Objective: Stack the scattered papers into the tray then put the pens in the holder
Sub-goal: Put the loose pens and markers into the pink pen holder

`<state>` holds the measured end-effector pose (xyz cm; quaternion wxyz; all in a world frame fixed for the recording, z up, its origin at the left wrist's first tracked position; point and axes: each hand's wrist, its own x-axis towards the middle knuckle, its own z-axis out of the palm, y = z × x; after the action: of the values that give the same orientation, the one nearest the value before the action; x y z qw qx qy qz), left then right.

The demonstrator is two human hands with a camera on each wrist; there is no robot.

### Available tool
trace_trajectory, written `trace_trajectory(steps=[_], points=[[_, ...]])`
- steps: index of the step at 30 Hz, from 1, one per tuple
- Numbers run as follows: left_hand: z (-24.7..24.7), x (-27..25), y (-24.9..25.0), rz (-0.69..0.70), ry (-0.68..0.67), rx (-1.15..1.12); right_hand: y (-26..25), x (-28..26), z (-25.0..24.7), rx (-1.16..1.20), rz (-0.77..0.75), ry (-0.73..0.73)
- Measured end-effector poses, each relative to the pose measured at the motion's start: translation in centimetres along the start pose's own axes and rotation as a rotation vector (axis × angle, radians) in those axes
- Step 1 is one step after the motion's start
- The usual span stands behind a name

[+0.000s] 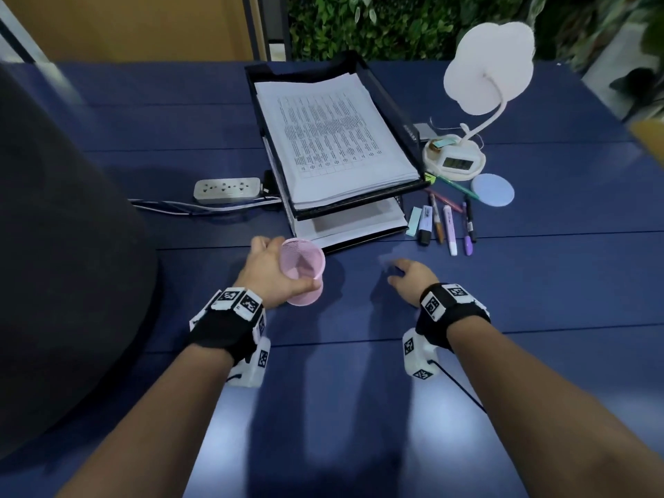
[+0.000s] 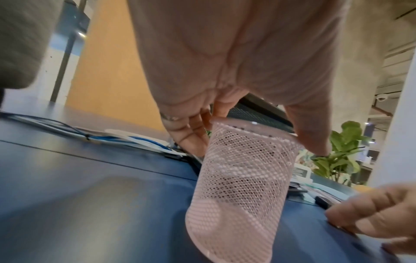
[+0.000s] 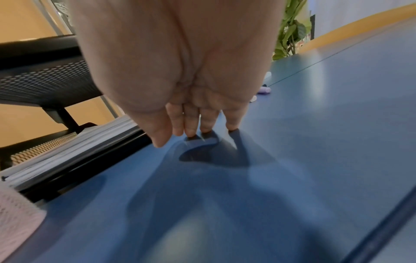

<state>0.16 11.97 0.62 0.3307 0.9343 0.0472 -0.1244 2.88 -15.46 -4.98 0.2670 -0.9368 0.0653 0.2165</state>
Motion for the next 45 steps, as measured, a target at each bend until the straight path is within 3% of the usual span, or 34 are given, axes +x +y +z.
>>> trace_trajectory(steps=[7, 10, 14, 17, 22, 32, 38, 42, 45], points=[[3.8, 0.5, 4.8, 0.081, -0.051, 0.019, 2.4, 0.0, -2.9, 0.002, 0.070, 0.038], [5.0, 1.2, 6.5, 0.113, -0.046, -0.012, 3.3, 0.5, -4.6, 0.068, 0.107, 0.151], [6.0, 2.5, 8.0, 0.174, -0.085, -0.011, 4.0, 1.9, -6.2, -0.034, 0.007, 0.250], [6.4, 3.3, 8.4, 0.185, -0.148, -0.036, 3.6, 3.2, -6.3, -0.128, -0.115, 0.205], [6.9, 4.3, 8.6, 0.200, -0.197, -0.036, 3.5, 5.1, -5.4, -0.373, -0.104, 0.082], [7.1, 5.5, 7.6, 0.202, -0.259, -0.192, 2.8, 5.9, -6.0, -0.136, 0.143, 0.249], [7.8, 5.4, 7.4, 0.149, -0.167, -0.368, 3.3, 5.5, -7.0, 0.013, 0.254, 0.186], [8.3, 5.3, 7.4, 0.144, -0.213, -0.522, 3.3, 4.0, -8.6, 0.491, 0.183, 0.388], [8.3, 5.4, 7.4, 0.046, -0.081, -0.592, 1.6, 2.7, -10.2, 0.917, 0.035, 0.471]])
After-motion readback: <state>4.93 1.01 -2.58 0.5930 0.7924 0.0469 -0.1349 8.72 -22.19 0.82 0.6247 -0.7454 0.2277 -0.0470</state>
